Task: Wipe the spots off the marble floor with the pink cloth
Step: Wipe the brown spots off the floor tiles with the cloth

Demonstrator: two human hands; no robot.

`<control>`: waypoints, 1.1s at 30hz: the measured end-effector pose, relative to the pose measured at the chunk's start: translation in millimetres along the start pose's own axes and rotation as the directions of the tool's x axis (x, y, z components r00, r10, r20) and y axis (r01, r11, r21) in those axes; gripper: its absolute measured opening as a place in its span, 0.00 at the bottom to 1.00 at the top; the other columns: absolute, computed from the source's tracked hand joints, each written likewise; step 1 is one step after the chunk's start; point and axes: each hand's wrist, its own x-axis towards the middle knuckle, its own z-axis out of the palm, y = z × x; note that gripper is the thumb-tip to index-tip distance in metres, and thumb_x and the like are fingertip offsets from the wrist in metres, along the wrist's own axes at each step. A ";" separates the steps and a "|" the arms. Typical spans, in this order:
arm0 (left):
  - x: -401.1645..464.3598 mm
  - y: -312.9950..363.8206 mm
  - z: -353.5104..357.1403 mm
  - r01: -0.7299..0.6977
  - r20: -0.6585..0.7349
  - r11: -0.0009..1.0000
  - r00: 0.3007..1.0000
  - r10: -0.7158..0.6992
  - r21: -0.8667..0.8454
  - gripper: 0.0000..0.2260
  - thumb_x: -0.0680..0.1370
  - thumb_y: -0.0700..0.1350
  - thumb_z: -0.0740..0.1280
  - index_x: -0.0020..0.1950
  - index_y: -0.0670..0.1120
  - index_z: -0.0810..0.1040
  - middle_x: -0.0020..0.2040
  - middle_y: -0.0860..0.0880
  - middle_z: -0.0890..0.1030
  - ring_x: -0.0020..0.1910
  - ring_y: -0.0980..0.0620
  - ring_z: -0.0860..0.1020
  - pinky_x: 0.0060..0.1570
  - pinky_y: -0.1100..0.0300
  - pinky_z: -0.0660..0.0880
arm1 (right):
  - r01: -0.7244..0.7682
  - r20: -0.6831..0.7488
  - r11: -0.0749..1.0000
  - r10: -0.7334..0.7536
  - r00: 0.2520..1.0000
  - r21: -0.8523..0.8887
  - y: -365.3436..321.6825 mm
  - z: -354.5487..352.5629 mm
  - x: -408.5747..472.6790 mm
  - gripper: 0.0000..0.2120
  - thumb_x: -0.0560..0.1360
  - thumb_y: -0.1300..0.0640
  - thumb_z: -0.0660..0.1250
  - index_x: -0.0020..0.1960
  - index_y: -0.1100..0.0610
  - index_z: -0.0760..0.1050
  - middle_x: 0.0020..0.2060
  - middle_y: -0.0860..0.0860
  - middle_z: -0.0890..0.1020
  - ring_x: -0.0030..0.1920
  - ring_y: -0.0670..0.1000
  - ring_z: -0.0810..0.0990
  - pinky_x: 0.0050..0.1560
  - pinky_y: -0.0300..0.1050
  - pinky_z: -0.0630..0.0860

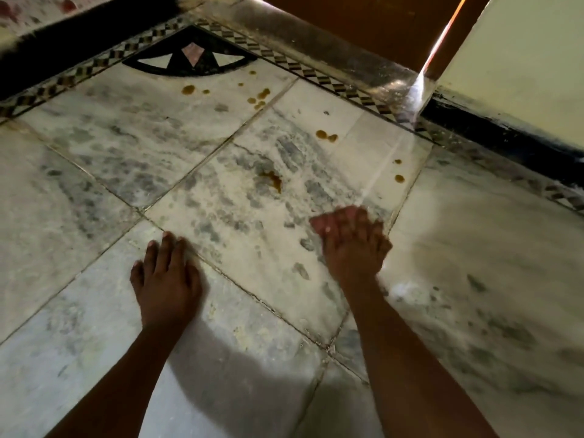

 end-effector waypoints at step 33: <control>183.9 11.7 23.1 0.022 -0.090 0.995 0.995 -0.030 -0.092 0.26 0.80 0.51 0.59 0.75 0.40 0.75 0.80 0.38 0.72 0.78 0.35 0.71 0.73 0.35 0.71 | 0.318 -0.045 0.948 -0.318 0.947 -0.004 -160.2 49.5 25.8 0.28 0.85 0.34 0.50 0.84 0.33 0.59 0.88 0.44 0.54 0.88 0.59 0.51 0.84 0.69 0.53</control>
